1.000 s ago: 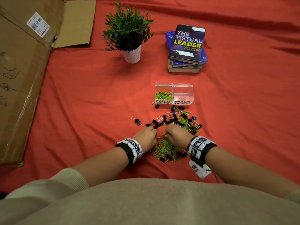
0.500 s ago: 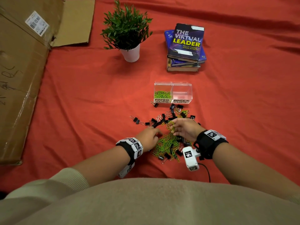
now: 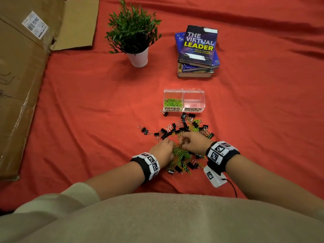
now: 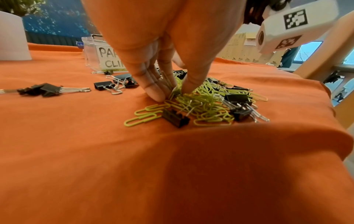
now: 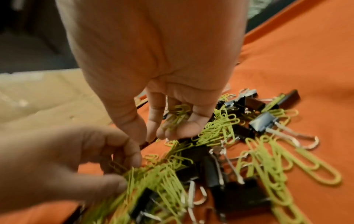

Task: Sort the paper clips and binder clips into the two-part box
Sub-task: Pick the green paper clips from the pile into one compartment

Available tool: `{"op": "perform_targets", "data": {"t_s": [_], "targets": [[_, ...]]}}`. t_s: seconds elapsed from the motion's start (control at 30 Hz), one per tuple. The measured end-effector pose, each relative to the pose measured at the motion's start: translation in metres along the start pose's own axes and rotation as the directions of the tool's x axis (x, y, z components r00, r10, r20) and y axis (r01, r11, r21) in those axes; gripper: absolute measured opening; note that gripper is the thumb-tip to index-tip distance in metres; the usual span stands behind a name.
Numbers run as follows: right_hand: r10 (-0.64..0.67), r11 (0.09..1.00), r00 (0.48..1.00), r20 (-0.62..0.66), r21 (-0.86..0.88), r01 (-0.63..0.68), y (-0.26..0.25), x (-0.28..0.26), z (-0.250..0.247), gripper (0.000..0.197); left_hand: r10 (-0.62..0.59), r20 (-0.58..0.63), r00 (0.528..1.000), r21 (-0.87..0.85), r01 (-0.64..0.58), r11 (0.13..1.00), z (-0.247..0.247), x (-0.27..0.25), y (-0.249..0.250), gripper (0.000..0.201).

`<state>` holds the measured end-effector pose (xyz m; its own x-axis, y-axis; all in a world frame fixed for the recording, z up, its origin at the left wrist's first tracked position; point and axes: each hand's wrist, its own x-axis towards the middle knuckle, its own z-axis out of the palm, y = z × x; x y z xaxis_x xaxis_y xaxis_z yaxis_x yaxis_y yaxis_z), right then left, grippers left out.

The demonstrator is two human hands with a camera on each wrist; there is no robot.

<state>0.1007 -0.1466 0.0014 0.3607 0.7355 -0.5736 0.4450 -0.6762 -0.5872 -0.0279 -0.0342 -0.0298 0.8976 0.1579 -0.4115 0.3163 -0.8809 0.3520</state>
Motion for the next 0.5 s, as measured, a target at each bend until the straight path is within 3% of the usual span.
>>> {"op": "perform_targets", "data": {"t_s": [0.1, 0.2, 0.4, 0.5], "targets": [[-0.106, 0.957, 0.988, 0.115, -0.257, 0.133, 0.002, 0.001, 0.005, 0.034, -0.005, 0.016, 1.000, 0.014, 0.004, 1.000, -0.001, 0.002, 0.001, 0.030], [-0.163, 0.898, 0.978, 0.131, -0.390, 0.202, 0.010, 0.006, 0.013, 0.050, 0.001, 0.008, 1.000, 0.031, -0.001, 1.000, 0.000, 0.003, 0.000, 0.029], [-0.279, 0.832, 0.957, 0.080, -0.478, 0.283, 0.019, 0.000, 0.024, 0.037, 0.005, 0.024, 1.000, 0.029, -0.006, 1.000, -0.002, 0.003, -0.006, 0.025], [-0.295, 0.849, 0.955, 0.032, -0.450, 0.278, 0.023, 0.000, 0.029, 0.027, -0.016, 0.040, 0.999, -0.003, 0.016, 1.000, -0.005, 0.003, -0.011, 0.024]]}}
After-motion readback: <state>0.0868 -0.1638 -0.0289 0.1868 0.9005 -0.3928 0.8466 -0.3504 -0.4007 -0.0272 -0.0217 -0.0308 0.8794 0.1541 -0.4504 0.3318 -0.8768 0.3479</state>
